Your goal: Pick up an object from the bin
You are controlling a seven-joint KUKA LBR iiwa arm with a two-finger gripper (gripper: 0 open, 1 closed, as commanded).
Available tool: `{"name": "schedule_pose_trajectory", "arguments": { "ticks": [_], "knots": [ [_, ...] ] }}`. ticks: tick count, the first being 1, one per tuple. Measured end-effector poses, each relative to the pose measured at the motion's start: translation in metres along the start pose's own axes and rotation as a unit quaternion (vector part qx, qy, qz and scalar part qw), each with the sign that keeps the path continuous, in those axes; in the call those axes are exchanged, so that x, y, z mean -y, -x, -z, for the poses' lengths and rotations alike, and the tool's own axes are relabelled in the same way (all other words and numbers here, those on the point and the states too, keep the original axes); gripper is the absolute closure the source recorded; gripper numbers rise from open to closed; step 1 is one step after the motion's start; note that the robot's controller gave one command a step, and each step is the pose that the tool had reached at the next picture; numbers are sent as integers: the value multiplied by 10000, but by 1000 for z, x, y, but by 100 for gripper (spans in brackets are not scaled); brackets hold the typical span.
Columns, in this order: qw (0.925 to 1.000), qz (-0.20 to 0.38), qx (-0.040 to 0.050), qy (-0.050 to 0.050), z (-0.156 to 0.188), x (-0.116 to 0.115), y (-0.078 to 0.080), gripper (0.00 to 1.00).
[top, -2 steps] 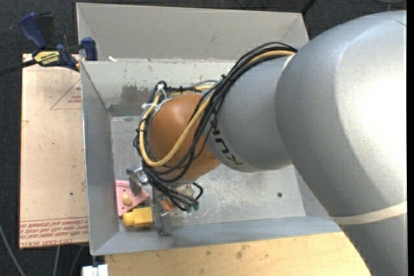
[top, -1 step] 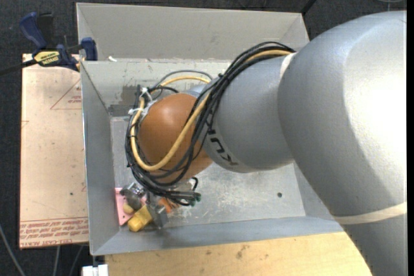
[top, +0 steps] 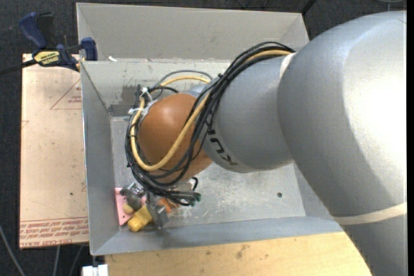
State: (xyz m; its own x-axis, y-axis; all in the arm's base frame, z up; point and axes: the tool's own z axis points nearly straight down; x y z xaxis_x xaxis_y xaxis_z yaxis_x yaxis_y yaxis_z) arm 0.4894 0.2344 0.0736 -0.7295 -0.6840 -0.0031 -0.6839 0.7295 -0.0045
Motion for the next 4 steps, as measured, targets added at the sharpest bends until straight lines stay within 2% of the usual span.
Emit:
{"name": "schedule_pose_trajectory", "arguments": {
  "ticks": [1, 2, 3, 4],
  "knots": [
    [10000, 45, -34, 37, 47, 6, 1, 100],
    [10000, -42, 53, 5, 60, 9, 12, 100],
    [10000, -58, -62, 51, 81, 12, 1, 100],
    [9986, -535, -7, 30, 143, 15, 17, 100]
  ]
}}
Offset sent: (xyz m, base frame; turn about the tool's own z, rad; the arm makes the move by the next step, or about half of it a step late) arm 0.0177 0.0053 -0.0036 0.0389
